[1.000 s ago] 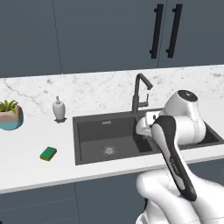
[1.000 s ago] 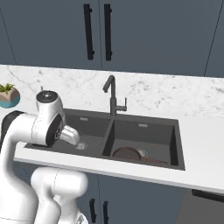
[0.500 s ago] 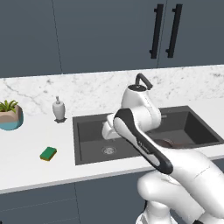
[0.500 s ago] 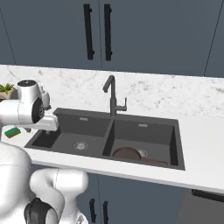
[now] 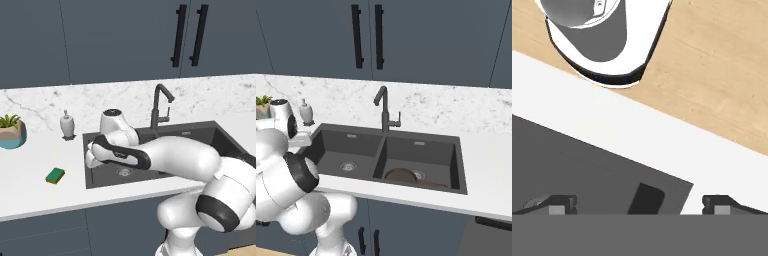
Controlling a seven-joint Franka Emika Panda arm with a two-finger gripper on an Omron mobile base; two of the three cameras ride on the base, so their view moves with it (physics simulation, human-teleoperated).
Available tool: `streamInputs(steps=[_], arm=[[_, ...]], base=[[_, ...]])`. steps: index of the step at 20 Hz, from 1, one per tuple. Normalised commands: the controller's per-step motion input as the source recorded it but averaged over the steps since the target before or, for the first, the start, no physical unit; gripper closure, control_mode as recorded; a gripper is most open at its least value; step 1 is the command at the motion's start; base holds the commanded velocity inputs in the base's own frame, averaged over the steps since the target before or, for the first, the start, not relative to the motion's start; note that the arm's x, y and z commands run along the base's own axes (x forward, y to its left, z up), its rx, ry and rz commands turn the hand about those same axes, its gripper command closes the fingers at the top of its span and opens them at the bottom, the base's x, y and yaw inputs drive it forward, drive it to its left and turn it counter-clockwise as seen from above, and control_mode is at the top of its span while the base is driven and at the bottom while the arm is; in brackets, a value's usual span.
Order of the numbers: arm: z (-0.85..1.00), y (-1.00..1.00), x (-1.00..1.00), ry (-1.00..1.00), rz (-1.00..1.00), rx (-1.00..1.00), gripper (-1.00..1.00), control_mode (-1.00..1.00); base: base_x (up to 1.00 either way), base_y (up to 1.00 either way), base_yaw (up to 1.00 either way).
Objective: Pick the pan and sponge and place them into the sink. Then turn on the water.
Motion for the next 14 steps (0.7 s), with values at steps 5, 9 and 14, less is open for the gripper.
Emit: streamInputs(steps=[5,9,14], arm=[[-0.26,0.39,0.60,0.00,0.00,-0.15,-1.00,-1.00],[0.06,0.56,0.44,0.06,0.00,-0.07,-1.00,-1.00],[-0.01,0.75,0.57,0.05,0.01,0.00,-1.00,-1.00]], base=[[0.00,0.00,0.00],[0.00,0.00,0.00],[0.00,0.00,0.00]])
